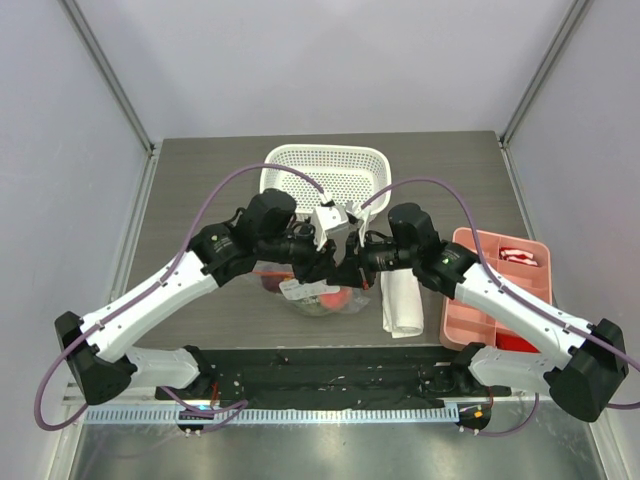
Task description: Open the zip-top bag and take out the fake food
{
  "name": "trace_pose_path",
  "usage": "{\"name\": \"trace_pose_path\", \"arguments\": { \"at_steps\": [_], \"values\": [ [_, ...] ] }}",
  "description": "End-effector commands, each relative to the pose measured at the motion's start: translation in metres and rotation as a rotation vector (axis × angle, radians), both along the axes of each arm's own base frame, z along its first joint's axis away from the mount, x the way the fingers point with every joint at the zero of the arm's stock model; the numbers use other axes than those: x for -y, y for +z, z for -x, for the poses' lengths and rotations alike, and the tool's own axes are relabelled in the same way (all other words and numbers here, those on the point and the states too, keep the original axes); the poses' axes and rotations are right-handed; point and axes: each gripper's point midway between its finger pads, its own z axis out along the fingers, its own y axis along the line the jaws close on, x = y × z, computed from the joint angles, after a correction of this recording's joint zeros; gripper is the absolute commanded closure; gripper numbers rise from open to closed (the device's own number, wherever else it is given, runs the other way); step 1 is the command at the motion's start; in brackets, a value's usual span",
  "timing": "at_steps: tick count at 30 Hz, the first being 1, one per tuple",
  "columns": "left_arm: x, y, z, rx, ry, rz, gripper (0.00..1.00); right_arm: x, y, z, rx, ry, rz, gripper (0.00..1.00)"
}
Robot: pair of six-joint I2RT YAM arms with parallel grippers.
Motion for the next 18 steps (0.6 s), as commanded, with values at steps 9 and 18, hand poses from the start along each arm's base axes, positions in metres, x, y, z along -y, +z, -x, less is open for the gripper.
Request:
{"name": "trace_pose_path", "arguments": {
  "at_steps": [9, 18],
  "values": [
    [-0.009, 0.002, 0.005, 0.055, -0.037, -0.034, 0.93, 0.001, 0.025, -0.007, 0.04, -0.054, -0.08, 0.99],
    [-0.033, -0.014, 0.007, 0.072, 0.001, -0.118, 0.96, 0.008, 0.03, -0.021, 0.038, -0.201, -0.175, 0.99]
  ]
}}
